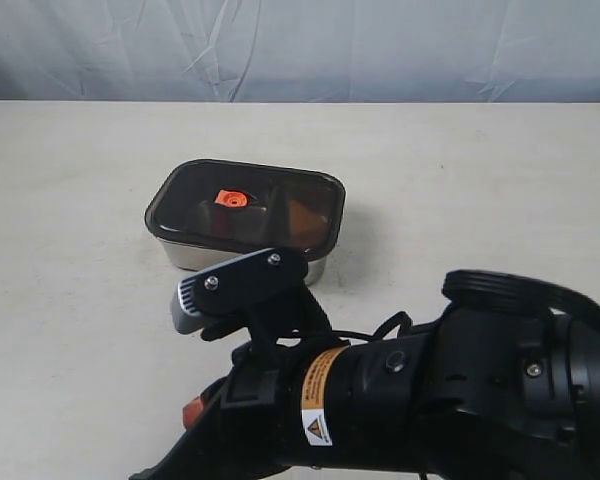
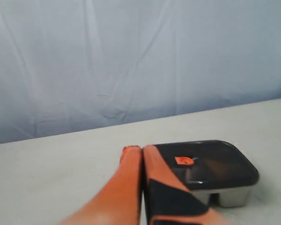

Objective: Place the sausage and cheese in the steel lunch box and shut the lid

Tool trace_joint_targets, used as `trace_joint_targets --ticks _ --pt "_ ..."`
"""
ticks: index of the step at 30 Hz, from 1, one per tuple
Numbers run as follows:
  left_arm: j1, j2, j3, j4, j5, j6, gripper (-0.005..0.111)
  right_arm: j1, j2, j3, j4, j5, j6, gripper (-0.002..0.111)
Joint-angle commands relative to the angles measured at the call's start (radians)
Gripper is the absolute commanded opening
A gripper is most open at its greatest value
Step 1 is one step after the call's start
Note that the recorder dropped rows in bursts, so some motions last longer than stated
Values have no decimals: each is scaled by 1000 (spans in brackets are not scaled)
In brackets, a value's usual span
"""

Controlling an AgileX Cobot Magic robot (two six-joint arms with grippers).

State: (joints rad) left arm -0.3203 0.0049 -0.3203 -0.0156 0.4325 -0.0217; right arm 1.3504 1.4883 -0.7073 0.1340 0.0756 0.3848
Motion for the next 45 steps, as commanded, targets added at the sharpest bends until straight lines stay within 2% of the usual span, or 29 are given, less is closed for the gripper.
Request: trace_joint_targets --ticks 1,4,8,22,28,33,38,44,45 --pt "129 -5 105 -136 -102 -4 0 2 -7 3 2 -35 1 0" --pt "168 -5 145 -198 -49 -2 0 2 -7 3 2 -38 1 0" --pt "172 -5 151 -138 54 -5 0 2 -7 3 2 -40 1 0" --pt "172 -5 151 -140 54 0 0 2 -33 3 2 -38 1 0" --pt "172 -5 151 -140 54 0 0 16 -237 3 -3 -31 -1 0" --pt "172 -5 151 -140 54 0 0 11 -438 3 -213 -31 -88 0" --pt "172 -5 151 -140 54 0 0 -76 -556 3 -476 -26 -166 0" --pt "172 -5 151 -140 54 0 0 -250 -702 3 -483 -24 -164 0" --pt "172 -5 151 -140 54 0 0 -317 -760 3 -483 -26 -164 0"
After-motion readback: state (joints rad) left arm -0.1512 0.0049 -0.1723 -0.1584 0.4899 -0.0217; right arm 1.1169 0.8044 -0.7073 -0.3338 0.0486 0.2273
